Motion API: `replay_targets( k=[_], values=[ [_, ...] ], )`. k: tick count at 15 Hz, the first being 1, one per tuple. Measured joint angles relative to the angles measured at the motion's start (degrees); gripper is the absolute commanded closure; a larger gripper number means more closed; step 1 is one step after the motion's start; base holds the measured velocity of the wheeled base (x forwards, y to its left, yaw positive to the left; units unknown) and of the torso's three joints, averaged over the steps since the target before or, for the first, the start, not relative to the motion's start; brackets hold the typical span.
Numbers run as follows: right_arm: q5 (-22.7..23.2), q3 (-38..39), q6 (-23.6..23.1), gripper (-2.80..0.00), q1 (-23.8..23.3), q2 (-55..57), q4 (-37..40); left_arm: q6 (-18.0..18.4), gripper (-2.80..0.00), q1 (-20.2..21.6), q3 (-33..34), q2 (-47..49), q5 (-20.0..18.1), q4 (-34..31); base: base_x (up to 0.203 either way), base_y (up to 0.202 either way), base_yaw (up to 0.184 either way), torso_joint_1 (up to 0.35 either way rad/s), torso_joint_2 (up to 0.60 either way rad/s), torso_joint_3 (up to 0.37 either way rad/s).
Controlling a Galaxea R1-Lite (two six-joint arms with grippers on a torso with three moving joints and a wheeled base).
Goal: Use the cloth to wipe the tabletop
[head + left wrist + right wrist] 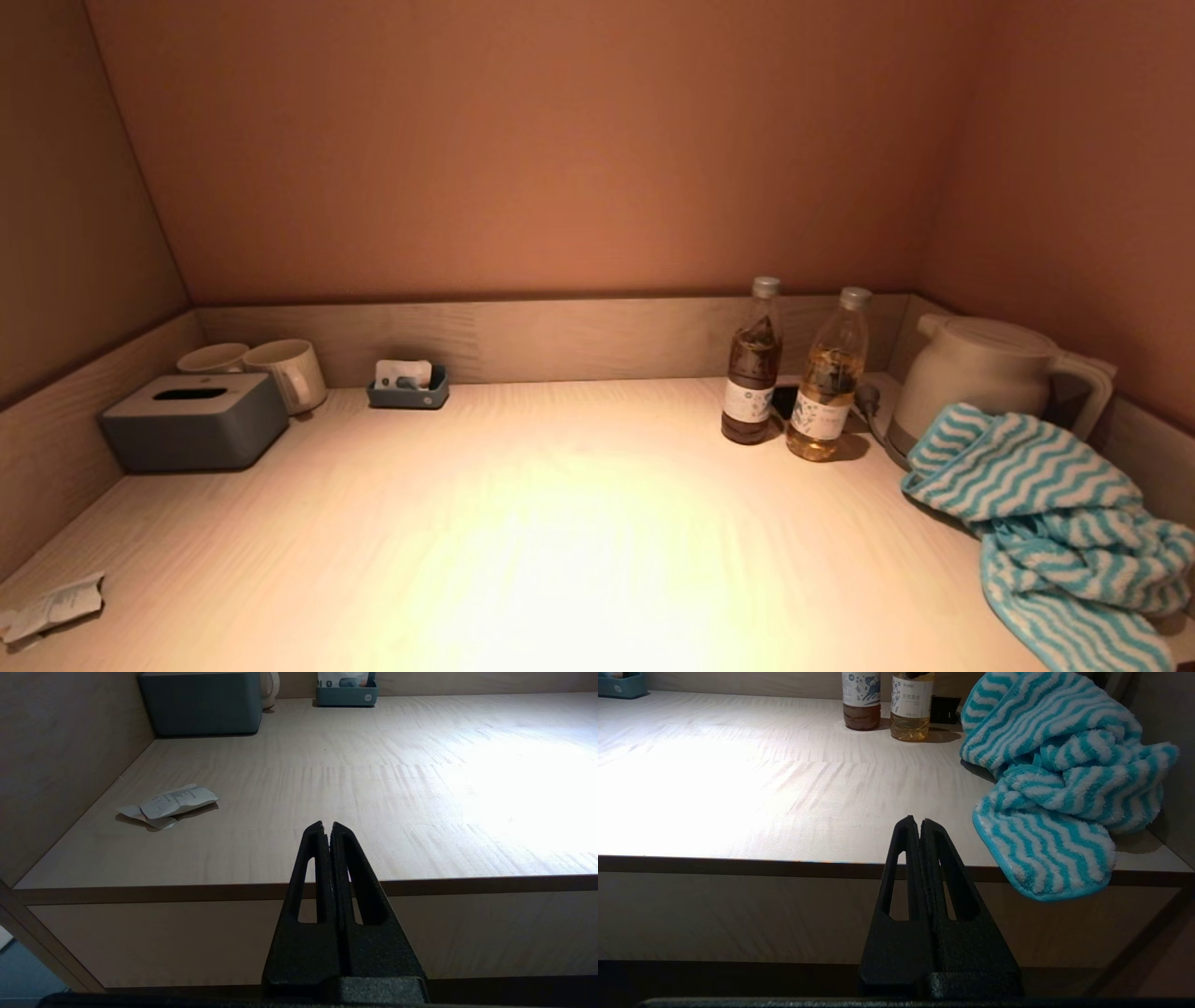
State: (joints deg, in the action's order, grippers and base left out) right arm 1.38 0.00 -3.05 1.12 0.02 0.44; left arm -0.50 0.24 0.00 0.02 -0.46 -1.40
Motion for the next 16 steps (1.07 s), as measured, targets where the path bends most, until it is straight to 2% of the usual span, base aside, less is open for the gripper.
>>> replay_targets(
  k=[16],
  values=[
    [0.0,0.0,0.0,0.00,0.0,0.0,0.0,0.0,0.00,0.0,0.0,0.0,0.0,0.0,0.000,0.000,0.000,0.000,0.00,0.000]
  ],
)
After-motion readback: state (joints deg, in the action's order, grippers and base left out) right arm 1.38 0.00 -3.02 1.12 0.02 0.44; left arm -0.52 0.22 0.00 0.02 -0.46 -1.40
